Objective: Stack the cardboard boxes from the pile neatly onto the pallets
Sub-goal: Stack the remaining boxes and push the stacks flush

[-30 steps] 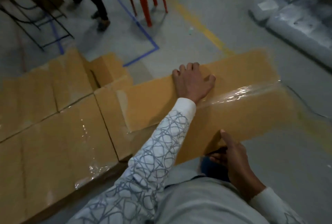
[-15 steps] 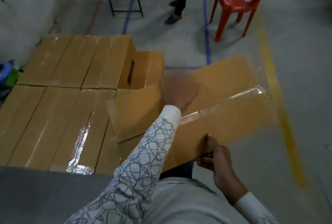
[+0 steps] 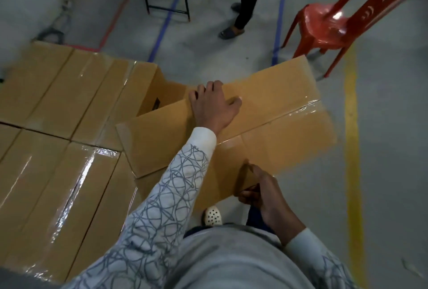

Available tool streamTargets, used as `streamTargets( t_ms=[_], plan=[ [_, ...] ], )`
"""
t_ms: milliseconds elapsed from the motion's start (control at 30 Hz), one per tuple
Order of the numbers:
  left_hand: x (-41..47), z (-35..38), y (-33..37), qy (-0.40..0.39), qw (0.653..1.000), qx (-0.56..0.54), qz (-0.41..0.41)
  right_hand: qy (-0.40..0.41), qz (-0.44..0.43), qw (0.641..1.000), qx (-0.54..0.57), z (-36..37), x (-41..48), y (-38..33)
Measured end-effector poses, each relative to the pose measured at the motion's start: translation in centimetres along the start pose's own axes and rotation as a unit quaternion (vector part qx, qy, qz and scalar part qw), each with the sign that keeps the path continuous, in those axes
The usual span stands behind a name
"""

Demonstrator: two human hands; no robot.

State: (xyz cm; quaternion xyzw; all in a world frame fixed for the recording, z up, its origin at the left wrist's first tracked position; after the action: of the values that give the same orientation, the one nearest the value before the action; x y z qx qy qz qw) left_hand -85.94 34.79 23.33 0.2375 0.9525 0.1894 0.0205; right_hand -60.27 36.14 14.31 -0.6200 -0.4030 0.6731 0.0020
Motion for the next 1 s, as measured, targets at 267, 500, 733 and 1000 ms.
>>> streamTargets(
  t_ms=[267, 500, 733, 1000],
  plan=[
    [14.4, 1.0, -0.5, 0.081, 0.985, -0.029, -0.15, -0.118, -0.002, 0.981, -0.151, 4.5, 12.9, -18.0],
    [21.0, -0.5, -5.2, 0.145, 0.949, -0.042, -0.276, -0.178, -0.006, 0.949, -0.262, 11.7, 18.3, -28.1],
    [26.5, 1.2, -11.8, 0.147, 0.928, -0.065, -0.336, -0.172, -0.024, 0.918, -0.356, 20.8, 21.9, -32.8],
    [31.9, 8.7, -22.8, 0.048, 0.909, -0.133, -0.392, -0.123, -0.021, 0.903, -0.411, 31.3, 26.9, -32.5]
  ],
)
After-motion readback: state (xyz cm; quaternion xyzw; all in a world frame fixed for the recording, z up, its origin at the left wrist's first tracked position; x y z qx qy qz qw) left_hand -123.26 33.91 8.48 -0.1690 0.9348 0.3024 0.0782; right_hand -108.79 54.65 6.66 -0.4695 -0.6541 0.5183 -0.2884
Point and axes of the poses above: each hand's wrist, its own x-axis towards the middle knuckle, its own z-axis out of the palm, y = z × x, the point moved 6 cm from there along x, towards the middle knuckle, and after that the axes turned 7 degrees about y, right-handed, at the moved point
